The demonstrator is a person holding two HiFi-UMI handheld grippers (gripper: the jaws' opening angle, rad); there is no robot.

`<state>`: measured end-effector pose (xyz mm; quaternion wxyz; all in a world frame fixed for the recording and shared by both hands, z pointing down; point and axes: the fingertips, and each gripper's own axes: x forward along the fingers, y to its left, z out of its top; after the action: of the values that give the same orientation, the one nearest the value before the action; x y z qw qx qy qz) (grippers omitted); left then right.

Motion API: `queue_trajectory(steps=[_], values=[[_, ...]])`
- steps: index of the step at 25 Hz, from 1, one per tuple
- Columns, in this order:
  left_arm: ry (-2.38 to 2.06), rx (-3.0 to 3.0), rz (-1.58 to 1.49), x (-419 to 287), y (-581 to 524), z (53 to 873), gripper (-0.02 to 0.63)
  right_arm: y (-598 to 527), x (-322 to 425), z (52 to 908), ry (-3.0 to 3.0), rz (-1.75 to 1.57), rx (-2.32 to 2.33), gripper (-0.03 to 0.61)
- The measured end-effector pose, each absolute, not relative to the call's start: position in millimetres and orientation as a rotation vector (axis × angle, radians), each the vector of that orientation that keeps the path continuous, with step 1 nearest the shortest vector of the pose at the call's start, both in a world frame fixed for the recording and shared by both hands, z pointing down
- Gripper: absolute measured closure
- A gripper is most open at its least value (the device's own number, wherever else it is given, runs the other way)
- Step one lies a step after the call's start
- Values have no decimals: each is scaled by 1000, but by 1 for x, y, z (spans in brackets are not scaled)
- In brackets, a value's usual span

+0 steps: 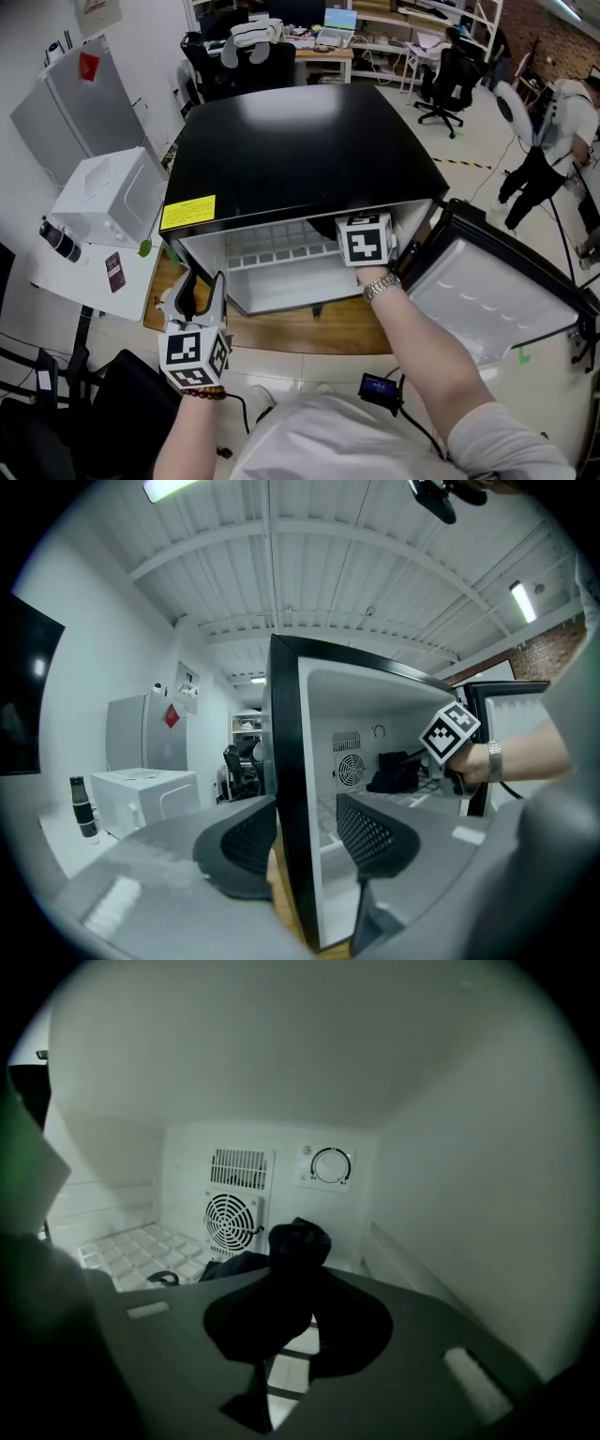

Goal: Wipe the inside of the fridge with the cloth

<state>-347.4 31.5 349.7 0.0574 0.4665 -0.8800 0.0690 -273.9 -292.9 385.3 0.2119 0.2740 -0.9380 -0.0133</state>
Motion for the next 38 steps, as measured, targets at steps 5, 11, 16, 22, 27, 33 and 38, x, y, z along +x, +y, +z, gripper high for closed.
queue_trajectory(steps=[5, 11, 16, 22, 27, 33, 38], values=[[-2662, 1412, 208, -346, 31, 350, 414, -290, -271, 377, -2640, -40, 766, 518], [-2654, 1422, 205, -345, 30, 348, 414, -258, -277, 345, -2795, -36, 674, 518], [-2651, 1429, 200, -346, 30, 349, 414, -206, -295, 322, -2928, 4, 485, 518], [-2644, 1439, 198, -346, 31, 349, 414, -133, -325, 306, -3048, 136, 187, 518], [-2635, 1446, 204, -345, 31, 349, 414, -90, -342, 301, -3079, 183, 16, 518], [-2627, 1458, 211, -344, 31, 349, 414, -58, -355, 329, -3010, -12, -56, 518], [-2624, 1467, 219, -344, 32, 351, 414, -39, -357, 354, -2929, -70, -112, 518]])
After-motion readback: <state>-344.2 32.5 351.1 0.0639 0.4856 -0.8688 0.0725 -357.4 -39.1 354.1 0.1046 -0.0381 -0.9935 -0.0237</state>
